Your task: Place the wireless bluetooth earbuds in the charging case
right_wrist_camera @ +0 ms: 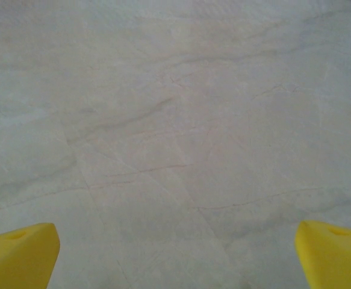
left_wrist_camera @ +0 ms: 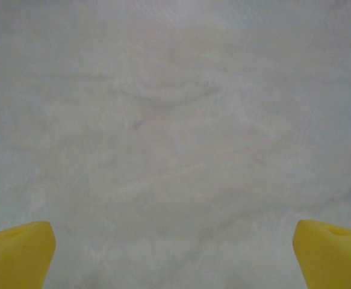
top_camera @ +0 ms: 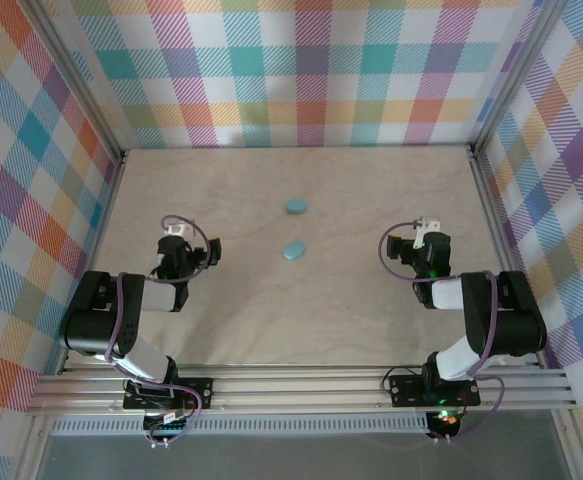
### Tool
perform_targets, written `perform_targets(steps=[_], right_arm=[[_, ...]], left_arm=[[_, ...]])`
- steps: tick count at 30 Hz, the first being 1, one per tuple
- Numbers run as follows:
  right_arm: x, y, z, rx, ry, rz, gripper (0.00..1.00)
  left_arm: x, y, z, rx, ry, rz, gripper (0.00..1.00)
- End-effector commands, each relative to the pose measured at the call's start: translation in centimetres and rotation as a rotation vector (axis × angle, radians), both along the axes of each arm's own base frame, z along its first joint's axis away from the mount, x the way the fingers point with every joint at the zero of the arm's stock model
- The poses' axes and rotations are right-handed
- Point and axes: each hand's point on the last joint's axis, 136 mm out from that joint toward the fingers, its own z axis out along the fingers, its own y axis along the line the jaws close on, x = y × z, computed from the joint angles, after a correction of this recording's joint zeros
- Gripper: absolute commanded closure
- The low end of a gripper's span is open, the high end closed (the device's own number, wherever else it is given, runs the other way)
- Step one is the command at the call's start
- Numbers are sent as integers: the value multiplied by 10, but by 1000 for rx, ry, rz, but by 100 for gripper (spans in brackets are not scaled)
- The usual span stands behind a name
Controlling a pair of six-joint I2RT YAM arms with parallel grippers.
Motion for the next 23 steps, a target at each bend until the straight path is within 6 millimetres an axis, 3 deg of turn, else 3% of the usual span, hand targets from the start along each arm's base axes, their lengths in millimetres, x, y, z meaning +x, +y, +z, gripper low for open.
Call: perform_targets(steps=[1, 23], right_arm=[[13, 3, 25, 30, -94, 12, 0], [13, 5, 24, 32, -89, 30, 0]], left_arm=[[7, 5, 7, -8, -15, 12, 0], [6, 4, 7, -5, -14, 12, 0]])
